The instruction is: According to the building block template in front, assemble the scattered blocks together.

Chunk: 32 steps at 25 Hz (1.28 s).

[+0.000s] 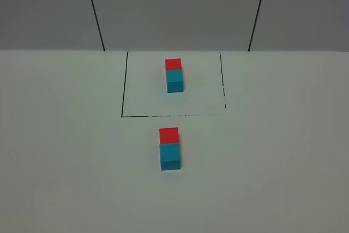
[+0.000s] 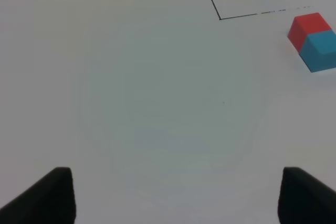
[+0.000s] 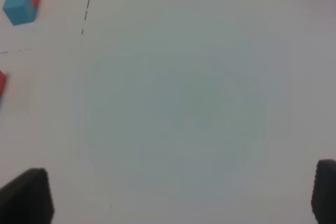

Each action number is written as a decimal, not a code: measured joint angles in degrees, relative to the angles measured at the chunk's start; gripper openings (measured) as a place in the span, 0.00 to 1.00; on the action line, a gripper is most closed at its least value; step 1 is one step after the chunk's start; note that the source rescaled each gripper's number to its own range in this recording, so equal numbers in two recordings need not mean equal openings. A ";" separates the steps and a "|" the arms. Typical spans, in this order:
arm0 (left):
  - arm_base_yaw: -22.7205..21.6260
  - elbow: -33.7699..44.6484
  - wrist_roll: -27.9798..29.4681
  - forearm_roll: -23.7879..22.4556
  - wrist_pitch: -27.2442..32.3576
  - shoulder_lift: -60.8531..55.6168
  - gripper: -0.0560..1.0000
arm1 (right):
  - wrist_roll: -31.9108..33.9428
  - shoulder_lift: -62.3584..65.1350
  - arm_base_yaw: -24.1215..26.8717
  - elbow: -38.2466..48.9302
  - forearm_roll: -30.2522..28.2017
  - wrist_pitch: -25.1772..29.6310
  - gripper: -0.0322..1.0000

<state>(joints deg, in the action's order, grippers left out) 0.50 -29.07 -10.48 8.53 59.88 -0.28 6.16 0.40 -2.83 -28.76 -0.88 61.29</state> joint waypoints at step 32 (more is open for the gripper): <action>0.00 0.00 0.07 0.00 0.00 0.00 0.70 | 0.07 0.00 2.13 0.08 0.05 -0.23 0.95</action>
<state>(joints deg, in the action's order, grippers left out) 0.50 -29.07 -10.41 8.53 59.88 -0.28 6.23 0.40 -0.70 -28.68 -0.83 61.06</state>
